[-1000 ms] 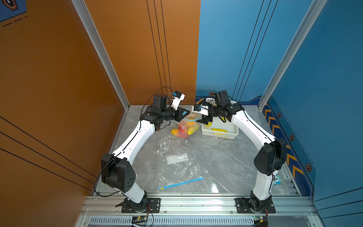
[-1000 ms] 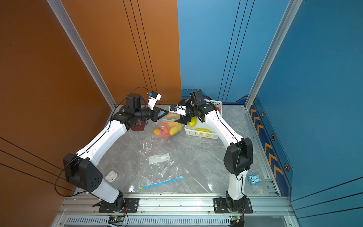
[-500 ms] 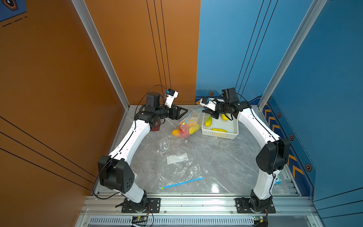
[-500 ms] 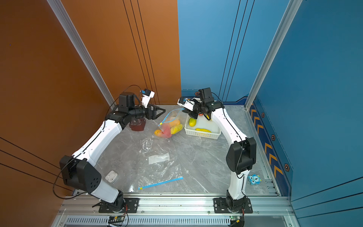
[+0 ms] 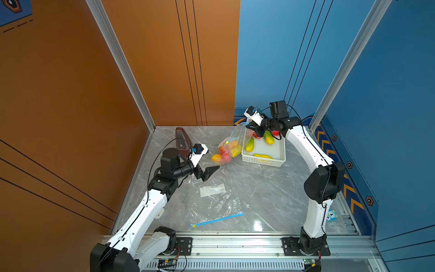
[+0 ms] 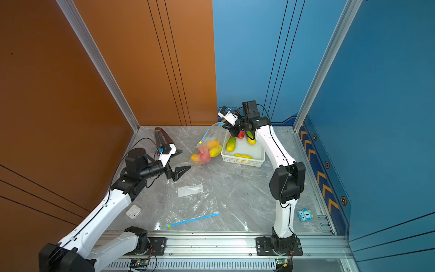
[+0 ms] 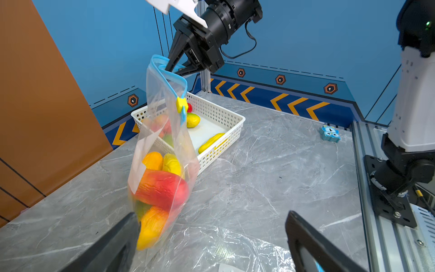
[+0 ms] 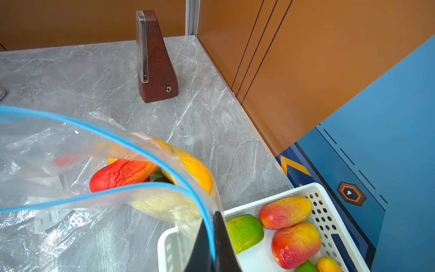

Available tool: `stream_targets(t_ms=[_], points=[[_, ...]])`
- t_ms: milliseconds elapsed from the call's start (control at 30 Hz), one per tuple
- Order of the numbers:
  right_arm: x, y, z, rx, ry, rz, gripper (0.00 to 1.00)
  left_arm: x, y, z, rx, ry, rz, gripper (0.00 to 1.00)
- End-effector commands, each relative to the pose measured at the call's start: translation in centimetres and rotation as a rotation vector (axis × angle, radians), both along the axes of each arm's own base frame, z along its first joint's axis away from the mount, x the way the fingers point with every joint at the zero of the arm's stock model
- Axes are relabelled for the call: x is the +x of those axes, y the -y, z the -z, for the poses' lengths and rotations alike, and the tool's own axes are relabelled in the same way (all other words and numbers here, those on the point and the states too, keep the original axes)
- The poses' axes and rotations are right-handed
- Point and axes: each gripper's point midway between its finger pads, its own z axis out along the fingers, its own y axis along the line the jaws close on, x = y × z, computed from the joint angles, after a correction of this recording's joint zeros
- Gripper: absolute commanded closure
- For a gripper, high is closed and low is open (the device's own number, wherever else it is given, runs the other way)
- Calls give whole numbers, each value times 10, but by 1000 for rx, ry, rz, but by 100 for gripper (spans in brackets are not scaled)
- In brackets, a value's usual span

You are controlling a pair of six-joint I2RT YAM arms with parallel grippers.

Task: Place the mango in a zip-top bag and seal the zipper
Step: Adjust the zipper food storage bag at the center of the board.

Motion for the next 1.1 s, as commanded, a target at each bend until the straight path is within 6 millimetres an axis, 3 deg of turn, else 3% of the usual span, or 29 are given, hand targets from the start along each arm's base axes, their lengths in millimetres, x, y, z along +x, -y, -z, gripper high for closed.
stream_targets(t_ms=[0, 133, 267, 367, 467, 600, 700, 767, 867, 1067], points=[[-3, 2, -2, 13, -38, 25, 100, 22, 2, -13, 29, 147, -50, 1], [-4, 1, 1, 14, -55, 31, 100, 34, 22, -16, 59, 173, -17, 1], [-6, 0, 0, 15, -55, 30, 100, 51, 43, -13, 84, 183, 3, 7], [-8, 0, -3, 22, -58, 34, 100, 66, 51, -18, 62, 198, -1, 29], [-11, -2, -5, 29, -58, 22, 100, 78, 57, -21, 67, 208, -13, 42], [-12, 0, -2, 23, -61, 24, 99, 84, 64, -14, 84, 211, 3, 70], [-11, 7, -2, 20, -62, 42, 98, 84, 64, -14, 89, 219, 11, 85], [-10, 12, -6, 27, -63, 60, 92, 83, 62, -17, 88, 227, 10, 100], [-13, 21, -26, 54, -57, 121, 62, 83, 61, -20, 87, 238, 8, 100], [-71, 22, -78, 61, 155, -46, 43, 80, 58, -26, 81, 254, 20, 100]])
